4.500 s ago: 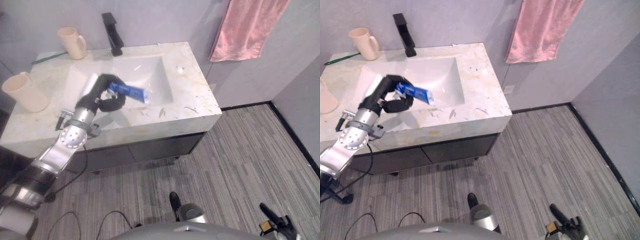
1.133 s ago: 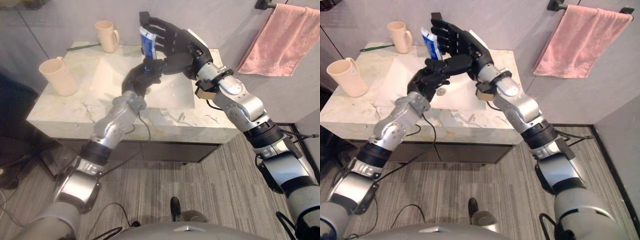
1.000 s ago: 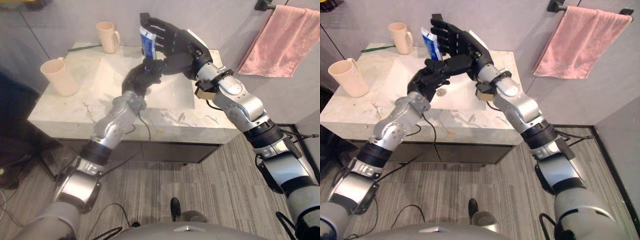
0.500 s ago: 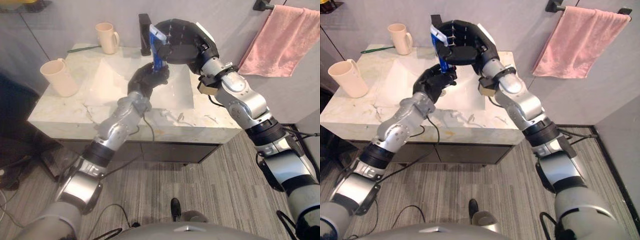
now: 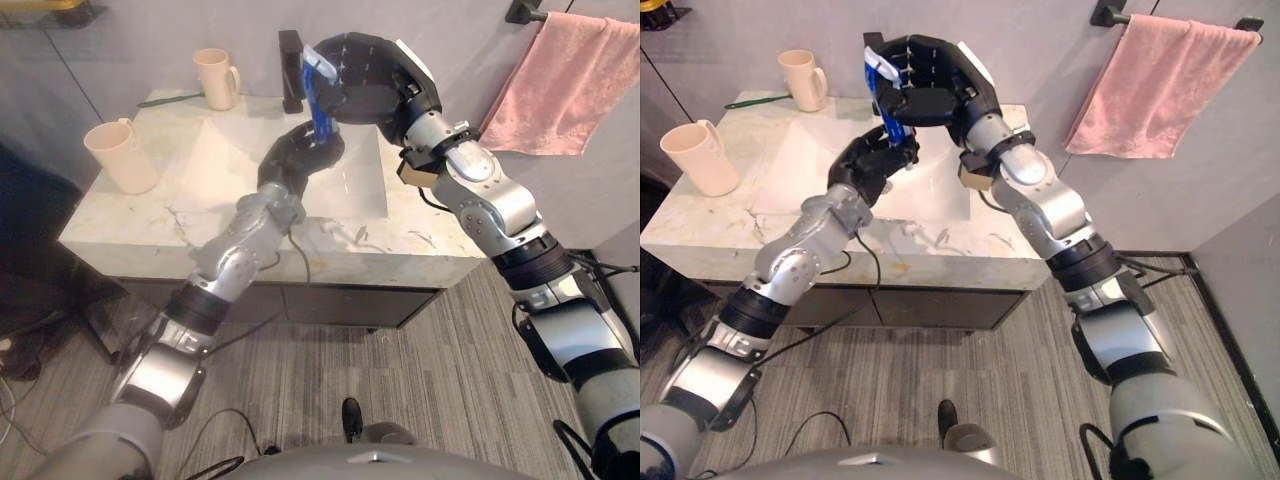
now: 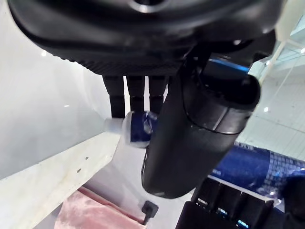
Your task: Organize the bathroom.
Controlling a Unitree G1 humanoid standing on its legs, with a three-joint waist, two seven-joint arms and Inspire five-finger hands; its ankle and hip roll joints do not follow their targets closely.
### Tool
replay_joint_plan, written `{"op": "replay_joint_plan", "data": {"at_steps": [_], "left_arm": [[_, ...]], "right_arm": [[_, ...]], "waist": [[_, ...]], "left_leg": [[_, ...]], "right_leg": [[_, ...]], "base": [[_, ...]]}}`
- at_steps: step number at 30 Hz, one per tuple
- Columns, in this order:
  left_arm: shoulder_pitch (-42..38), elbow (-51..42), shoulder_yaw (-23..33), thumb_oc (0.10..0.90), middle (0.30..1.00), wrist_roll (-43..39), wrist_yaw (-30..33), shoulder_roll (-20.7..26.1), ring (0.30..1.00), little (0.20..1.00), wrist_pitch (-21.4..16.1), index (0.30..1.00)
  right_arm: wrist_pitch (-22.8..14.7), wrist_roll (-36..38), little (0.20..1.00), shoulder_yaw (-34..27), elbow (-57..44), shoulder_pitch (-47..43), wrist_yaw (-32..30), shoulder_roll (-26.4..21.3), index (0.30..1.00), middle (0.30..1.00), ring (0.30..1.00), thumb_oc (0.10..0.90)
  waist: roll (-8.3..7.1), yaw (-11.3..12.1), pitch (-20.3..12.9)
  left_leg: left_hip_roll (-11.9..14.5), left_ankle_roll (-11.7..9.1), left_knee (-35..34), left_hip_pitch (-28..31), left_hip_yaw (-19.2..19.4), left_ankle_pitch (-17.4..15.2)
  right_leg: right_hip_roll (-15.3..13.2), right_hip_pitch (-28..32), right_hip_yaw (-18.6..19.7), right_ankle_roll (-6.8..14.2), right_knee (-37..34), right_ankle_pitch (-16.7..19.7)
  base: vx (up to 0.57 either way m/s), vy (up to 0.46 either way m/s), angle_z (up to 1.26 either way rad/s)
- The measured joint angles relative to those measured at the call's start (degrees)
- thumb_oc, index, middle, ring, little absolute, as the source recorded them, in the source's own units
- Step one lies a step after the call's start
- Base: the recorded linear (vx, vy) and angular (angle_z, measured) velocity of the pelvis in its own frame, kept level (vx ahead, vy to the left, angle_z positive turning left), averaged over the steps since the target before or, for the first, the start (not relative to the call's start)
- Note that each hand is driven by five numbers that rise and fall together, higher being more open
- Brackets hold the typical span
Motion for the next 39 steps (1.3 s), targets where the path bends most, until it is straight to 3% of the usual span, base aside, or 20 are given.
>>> {"op": "replay_joint_plan", "data": {"at_steps": [9, 18, 27, 31, 35, 37, 39], "left_arm": [[3.98, -8.09, 0.45, 0.800, 0.900, 4.17, -5.71, -0.08, 0.900, 0.900, 0.21, 0.900], [7.88, -13.36, 6.11, 0.800, 0.900, 4.57, -10.17, 1.10, 0.900, 0.900, -0.02, 0.900], [13.74, -16.62, 9.34, 0.800, 0.900, 4.07, -14.48, 3.78, 0.900, 0.900, -0.11, 0.900], [14.71, -16.62, 9.54, 0.800, 0.900, 3.21, -19.23, 4.44, 0.900, 0.900, 0.98, 0.900], [15.46, -16.60, 9.50, 0.800, 0.900, 2.65, -24.99, 5.59, 0.900, 0.900, 3.71, 0.900], [16.47, -16.65, 9.52, 0.800, 0.900, 2.16, -27.78, 6.27, 0.900, 0.900, 4.49, 0.900], [17.16, -16.70, 9.51, 0.800, 0.900, 2.15, -29.40, 7.62, 0.900, 0.900, 5.41, 0.900]], "right_arm": [[-0.15, 0.00, 0.300, 0.21, -0.39, 0.03, 1.31, -0.01, 0.300, 0.300, 0.300, 0.400], [-0.15, -2.51, 0.300, 0.34, -1.24, 0.05, -0.01, -0.13, 0.300, 0.300, 0.300, 0.400], [-0.21, -4.00, 0.300, 0.03, -1.31, 0.18, -2.21, -0.78, 0.300, 0.300, 0.300, 0.400], [-0.24, -4.02, 0.300, -1.45, -2.28, 0.55, -2.74, -3.45, 0.300, 0.300, 0.300, 0.400], [-0.25, -4.74, 0.300, -3.67, -2.82, 1.43, -3.30, -6.28, 0.300, 0.300, 0.300, 0.400], [-0.75, -6.37, 0.300, -4.62, -2.82, 1.43, -3.41, -6.87, 0.300, 0.300, 0.300, 0.400], [-2.19, -7.43, 0.300, -4.66, -2.96, 1.37, -3.83, -6.81, 0.300, 0.300, 0.300, 0.400]], "waist": [[0.12, 1.46, 0.02], [0.49, 4.23, 0.03], [0.46, 5.56, 0.05], [0.54, 5.69, 0.10], [1.65, 5.85, 0.82], [1.80, 6.95, 0.98], [1.37, 8.83, 1.08]], "left_leg": [[0.10, -0.06, -0.01, -0.19, -0.78, 0.08], [0.10, 0.15, -0.02, -1.38, -4.18, 1.04], [0.12, 0.29, -0.01, -2.52, -5.86, 1.52], [0.51, 0.46, 0.04, -4.42, -8.25, 2.24], [2.09, 0.12, 0.66, -6.06, -12.19, 2.98], [2.79, -0.29, 0.67, -6.43, -13.45, 3.61], [3.13, -0.78, 1.64, -7.13, -13.61, 3.46]], "right_leg": [[-0.08, 0.19, -0.70, -0.30, 0.00, -0.20], [-0.54, 0.52, -3.35, -0.43, 0.00, -0.29], [-0.76, 0.32, -4.45, -0.43, 0.02, -0.30], [-1.07, -0.33, -4.52, -0.43, 0.05, -0.29], [-0.40, -0.67, -3.20, -0.34, 2.22, -0.37], [-0.29, -0.30, -0.48, 1.03, 2.51, -1.89], [-0.08, 0.09, 0.39, 0.90, 2.32, -4.38]], "base": [[-0.10, 0.001, 0.05], [-0.15, 0.027, 0.18], [-0.17, -0.036, 0.10], [-0.27, -0.131, 0.29], [-0.30, -0.218, 0.58], [-0.28, -0.283, 0.39], [-0.28, -0.295, 0.18]]}}
